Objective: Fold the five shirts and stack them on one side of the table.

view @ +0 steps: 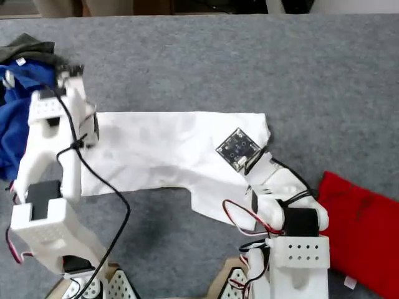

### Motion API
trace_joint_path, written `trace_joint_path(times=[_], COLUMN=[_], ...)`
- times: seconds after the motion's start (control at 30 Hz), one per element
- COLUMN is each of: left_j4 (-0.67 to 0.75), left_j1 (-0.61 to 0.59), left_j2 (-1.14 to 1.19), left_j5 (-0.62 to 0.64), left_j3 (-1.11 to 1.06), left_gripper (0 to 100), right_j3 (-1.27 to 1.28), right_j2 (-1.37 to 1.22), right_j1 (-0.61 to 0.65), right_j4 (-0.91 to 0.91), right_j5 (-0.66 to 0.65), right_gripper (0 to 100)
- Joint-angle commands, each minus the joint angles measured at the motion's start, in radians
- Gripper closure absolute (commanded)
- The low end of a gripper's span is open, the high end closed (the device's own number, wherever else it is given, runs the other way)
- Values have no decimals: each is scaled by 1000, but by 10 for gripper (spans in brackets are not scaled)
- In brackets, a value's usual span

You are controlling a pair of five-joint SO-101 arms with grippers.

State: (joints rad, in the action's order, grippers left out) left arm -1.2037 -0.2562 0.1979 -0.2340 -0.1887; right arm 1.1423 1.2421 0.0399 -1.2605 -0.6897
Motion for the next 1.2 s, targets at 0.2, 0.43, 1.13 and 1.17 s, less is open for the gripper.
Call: trace_joint_path(times=[0.2, 0.43, 1.13, 1.17], left_j4=[218, 219, 233, 215], left_j1=[-15, -20, -26, -25], left_j2=[-251, -274, -274, -274], left_j5=[-25, -77, -195, -206], left_j3=[-400, -479, -537, -534], left_gripper=[982, 982, 982, 982], right_j3=[2, 2, 38, 35], right_j2=[15, 21, 22, 22], right_j1=[-16, -114, -13, -4], right_j4=[-71, -114, -215, -215], right_j5=[-77, -226, -370, -370], right_gripper=[994, 994, 993, 990])
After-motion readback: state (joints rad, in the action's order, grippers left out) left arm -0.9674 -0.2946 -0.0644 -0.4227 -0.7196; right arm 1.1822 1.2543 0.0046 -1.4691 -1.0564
